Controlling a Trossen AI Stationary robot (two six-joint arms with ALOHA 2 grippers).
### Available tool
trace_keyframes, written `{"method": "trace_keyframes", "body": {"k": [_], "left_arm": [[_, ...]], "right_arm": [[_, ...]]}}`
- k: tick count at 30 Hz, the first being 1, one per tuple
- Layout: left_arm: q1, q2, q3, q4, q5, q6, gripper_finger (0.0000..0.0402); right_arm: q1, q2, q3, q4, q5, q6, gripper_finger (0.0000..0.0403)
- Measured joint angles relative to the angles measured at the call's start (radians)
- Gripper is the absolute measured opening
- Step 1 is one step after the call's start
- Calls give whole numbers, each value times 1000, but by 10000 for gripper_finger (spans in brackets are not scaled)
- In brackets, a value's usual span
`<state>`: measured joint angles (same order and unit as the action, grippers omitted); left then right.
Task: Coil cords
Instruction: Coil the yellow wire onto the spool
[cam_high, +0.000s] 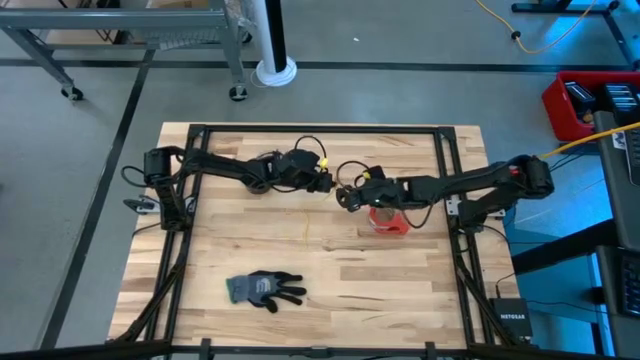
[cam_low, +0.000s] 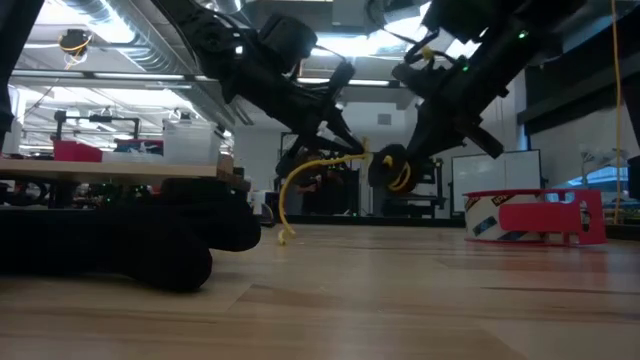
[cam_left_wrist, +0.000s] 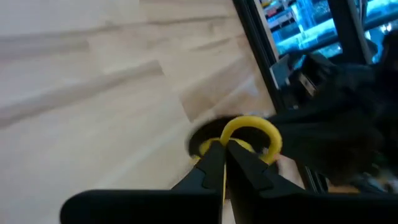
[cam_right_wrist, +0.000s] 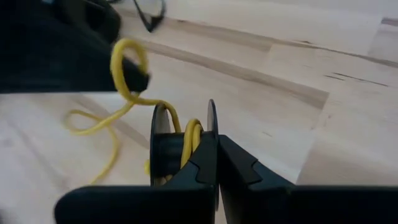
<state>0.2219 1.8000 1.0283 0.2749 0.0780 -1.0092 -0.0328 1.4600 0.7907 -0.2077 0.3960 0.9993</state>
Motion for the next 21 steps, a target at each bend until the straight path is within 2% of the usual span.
{"method": "trace_keyframes", "body": {"k": [6,14,21], "left_arm": [[1,0,0,-12,1,47,0],[47,0,0,-2,-12,50,0],[-10,0,0,3,5,53,0]], "right_arm": [[1,89,35,-13,-7,-6,5],[1,96,40,25,-40,-8,5],[0,96,40,34,78,21,5]]}}
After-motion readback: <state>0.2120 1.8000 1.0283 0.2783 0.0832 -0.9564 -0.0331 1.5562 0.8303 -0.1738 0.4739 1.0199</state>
